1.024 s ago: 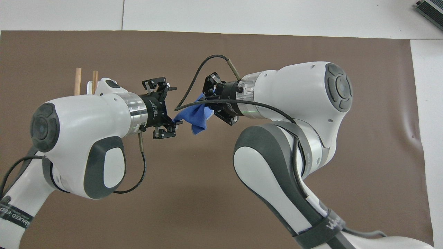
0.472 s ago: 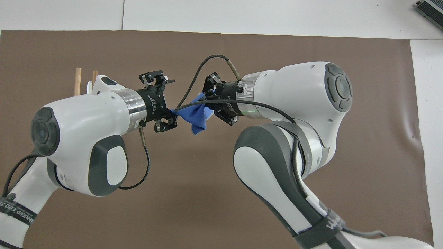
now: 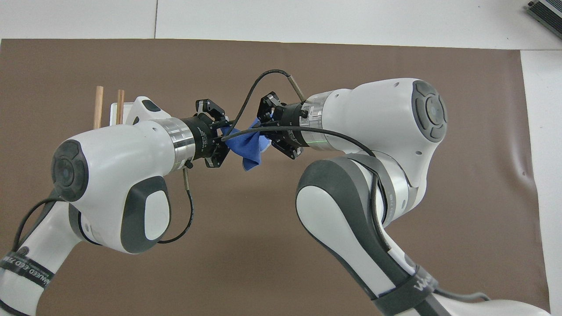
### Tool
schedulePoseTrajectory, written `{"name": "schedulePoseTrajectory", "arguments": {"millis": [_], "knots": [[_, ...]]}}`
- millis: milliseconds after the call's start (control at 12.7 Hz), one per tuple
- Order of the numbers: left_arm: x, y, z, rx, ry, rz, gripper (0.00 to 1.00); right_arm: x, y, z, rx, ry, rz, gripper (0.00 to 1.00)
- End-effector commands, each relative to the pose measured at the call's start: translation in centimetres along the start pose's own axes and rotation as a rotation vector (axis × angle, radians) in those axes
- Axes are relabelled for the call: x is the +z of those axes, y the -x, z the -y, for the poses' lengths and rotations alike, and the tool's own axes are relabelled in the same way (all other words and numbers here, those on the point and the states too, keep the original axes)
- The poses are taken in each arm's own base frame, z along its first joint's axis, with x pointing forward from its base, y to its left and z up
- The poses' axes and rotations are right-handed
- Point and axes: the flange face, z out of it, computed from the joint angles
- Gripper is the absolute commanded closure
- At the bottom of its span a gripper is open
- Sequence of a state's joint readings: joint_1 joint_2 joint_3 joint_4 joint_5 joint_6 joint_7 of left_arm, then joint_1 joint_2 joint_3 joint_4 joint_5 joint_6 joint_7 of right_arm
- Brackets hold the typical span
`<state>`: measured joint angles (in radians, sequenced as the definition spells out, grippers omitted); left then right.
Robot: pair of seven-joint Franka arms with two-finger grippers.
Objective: Right arm passes towel to left arm to hang
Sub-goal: 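Grasp the towel edge with the left gripper beside the right gripper, then open the right gripper and carry the towel toward the rack with the left gripper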
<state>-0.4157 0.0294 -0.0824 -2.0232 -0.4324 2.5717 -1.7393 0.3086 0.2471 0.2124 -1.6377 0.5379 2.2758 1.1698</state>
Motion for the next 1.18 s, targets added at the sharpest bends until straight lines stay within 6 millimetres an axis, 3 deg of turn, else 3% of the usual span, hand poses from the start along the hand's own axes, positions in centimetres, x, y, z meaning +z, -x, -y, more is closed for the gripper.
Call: {"name": "schedulePoseTrajectory", "arguments": {"millis": [0,157,236,394,551,709,945,1102], "knots": [[0.0,-0.5,0.3,0.012,0.003,0.004,1.0,-0.1,-0.1,0.1,0.023,0.001,0.023,0.84],[-0.1,-0.9,0.1,0.032,0.008,0.001,1.0,-0.1,-0.1,0.1,0.021,0.001,0.023,0.52],[-0.2,-1.2,-0.1,0.065,0.009,-0.002,1.0,-0.1,-0.1,0.1,0.019,0.002,0.021,0.48],[-0.6,-2.6,-0.9,0.148,0.023,-0.013,1.0,-0.2,0.1,0.1,0.005,0.004,0.01,0.22],[-0.9,-3.4,-1.5,0.304,0.036,-0.022,1.0,-0.3,0.0,-0.1,0.002,0.011,-0.002,0.05],[-1.1,-3.6,-1.8,0.501,0.04,-0.028,1.0,-1.3,-0.4,-0.7,-0.04,0.047,-0.059,0.0],[-1.8,-6.1,-3.1,0.619,0.056,-0.061,1.0,-5.1,-2.9,-2.1,-0.115,0.161,-0.195,0.0],[-3.0,-9.6,-4.7,0.608,0.084,-0.1,1.0,-8.1,-4.9,-3.1,-0.159,0.22,-0.215,0.0]]}}
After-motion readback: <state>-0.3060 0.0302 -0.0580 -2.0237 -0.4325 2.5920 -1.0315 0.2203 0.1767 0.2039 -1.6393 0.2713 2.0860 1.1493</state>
